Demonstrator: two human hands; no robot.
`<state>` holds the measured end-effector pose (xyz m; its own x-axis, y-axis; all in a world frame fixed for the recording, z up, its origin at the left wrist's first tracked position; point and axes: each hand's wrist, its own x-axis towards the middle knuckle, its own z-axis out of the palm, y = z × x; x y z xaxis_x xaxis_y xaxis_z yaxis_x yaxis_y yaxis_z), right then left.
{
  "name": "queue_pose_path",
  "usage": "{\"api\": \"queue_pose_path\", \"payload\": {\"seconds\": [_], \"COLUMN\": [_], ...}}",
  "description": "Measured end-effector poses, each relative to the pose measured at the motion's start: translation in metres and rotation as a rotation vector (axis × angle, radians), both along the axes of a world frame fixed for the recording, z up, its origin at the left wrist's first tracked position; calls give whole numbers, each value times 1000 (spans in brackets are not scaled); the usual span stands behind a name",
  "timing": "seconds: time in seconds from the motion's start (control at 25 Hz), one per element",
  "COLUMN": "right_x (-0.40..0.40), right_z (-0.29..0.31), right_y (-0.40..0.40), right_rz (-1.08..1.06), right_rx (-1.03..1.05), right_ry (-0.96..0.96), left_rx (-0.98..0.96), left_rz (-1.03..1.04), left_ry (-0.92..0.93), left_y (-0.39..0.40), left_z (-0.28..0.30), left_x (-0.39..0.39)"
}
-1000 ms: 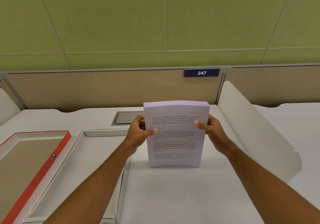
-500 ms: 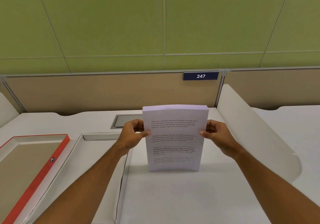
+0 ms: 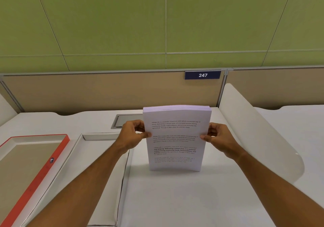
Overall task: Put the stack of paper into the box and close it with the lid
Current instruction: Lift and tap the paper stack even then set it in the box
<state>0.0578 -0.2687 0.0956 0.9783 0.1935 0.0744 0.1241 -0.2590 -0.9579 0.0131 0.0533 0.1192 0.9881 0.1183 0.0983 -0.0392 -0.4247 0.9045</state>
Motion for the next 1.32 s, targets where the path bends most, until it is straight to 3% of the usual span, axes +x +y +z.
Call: {"api": "queue_pose_path", "payload": {"seconds": [0.64, 1.0, 1.32], "right_x": [-6, -12, -18], "right_z": [-7, 33, 42], "right_y": [0, 26, 89], "right_rz": [-19, 47, 88], "right_rx": [-23, 152, 156], "right_ry": [8, 88, 150], "left_rx": [-36, -386, -432], "left_rz": [46, 87, 257], "left_ry": [18, 8, 39], "left_y": [0, 20, 68], "left_z": [-14, 22, 30], "left_x": [-2, -25, -58]}}
